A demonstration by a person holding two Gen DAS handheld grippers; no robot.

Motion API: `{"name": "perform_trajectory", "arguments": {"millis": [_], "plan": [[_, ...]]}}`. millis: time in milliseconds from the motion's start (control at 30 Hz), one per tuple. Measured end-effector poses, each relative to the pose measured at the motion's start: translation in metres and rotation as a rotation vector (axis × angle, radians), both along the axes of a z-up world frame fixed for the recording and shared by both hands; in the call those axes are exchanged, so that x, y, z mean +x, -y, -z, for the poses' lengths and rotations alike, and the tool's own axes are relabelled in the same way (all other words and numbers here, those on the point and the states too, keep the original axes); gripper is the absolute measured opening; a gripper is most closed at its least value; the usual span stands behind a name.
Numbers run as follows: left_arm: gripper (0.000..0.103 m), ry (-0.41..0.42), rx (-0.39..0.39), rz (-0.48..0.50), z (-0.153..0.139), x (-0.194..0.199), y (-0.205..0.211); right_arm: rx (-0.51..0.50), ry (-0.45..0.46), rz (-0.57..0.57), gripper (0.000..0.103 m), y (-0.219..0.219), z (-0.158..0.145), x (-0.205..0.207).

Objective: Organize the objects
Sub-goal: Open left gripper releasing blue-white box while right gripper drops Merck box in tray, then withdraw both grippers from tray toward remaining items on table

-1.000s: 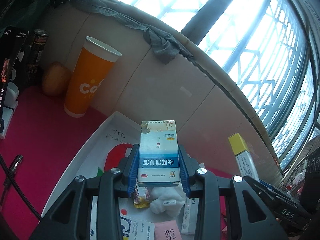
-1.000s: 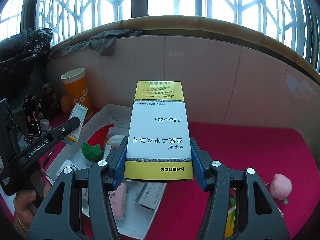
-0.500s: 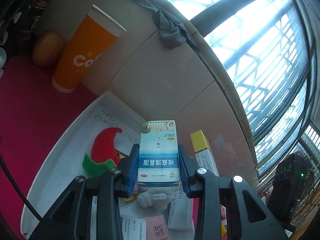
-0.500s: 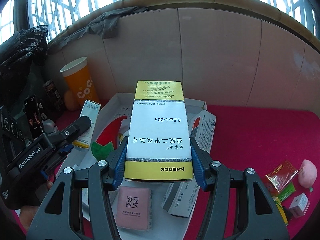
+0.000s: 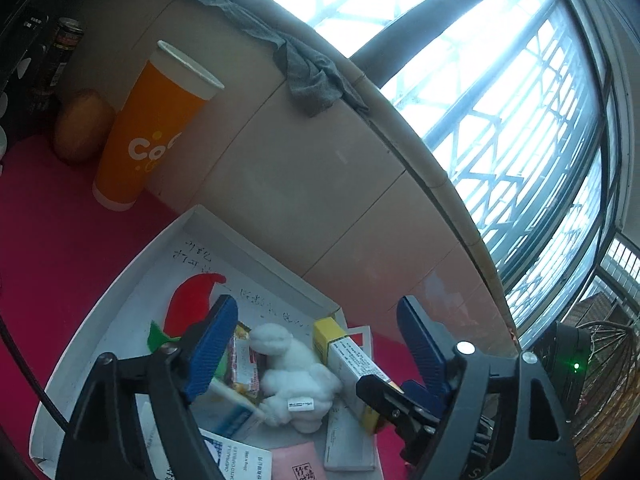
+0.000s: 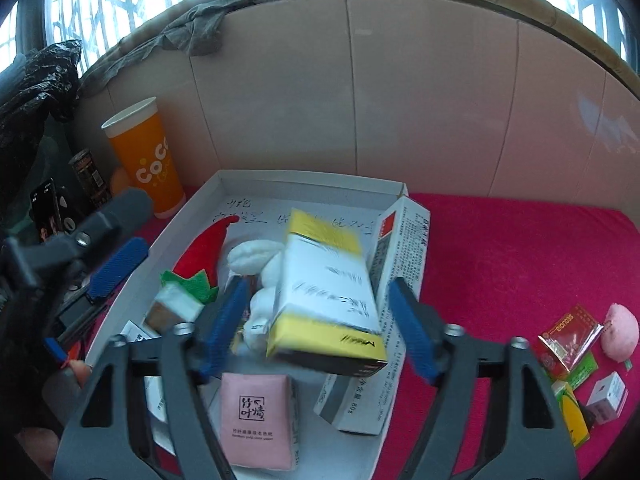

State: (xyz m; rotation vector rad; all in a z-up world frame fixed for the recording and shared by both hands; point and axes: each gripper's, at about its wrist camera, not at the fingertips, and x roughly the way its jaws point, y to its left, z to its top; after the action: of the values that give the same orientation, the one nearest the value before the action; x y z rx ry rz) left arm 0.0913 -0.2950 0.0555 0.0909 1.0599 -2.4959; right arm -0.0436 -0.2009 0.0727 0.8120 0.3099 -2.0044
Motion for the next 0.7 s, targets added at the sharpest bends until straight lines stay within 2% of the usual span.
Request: {"name": "perform_trajectory", "arguments": {"millis": [33, 100, 333, 400, 433, 700], "plan": [[0.087, -0.009, -0.011, 0.003, -0.002, 0.0, -0.002, -0.007, -0.01, 0.002, 0.081, -0.004, -0.002, 0.001], [0.103, -0.019, -0.041, -0.001, -0.006, 0.0, -0.007, -0.015, -0.038, 0.006, 0.081, -0.013, -0.006, 0.004], [0.103, -0.04, -0.155, 0.023, -0.021, -0.004, -0.031, -0.05, -0.09, 0.021, 0.082, -0.05, -0.012, 0.014], [0.103, -0.047, -0.181, 0.039, -0.024, -0.006, -0.038, -0.051, -0.109, 0.029, 0.086, -0.061, -0.013, 0.018], [0.103, -0.048, -0.191, 0.046, -0.025, -0.006, -0.041, -0.053, -0.117, 0.035, 0.089, -0.069, -0.013, 0.019], [0.103, -0.042, -0.267, 0.099, -0.033, -0.015, -0.065, -0.051, -0.125, 0.1, 0.09, -0.113, -0.01, 0.015]]}}
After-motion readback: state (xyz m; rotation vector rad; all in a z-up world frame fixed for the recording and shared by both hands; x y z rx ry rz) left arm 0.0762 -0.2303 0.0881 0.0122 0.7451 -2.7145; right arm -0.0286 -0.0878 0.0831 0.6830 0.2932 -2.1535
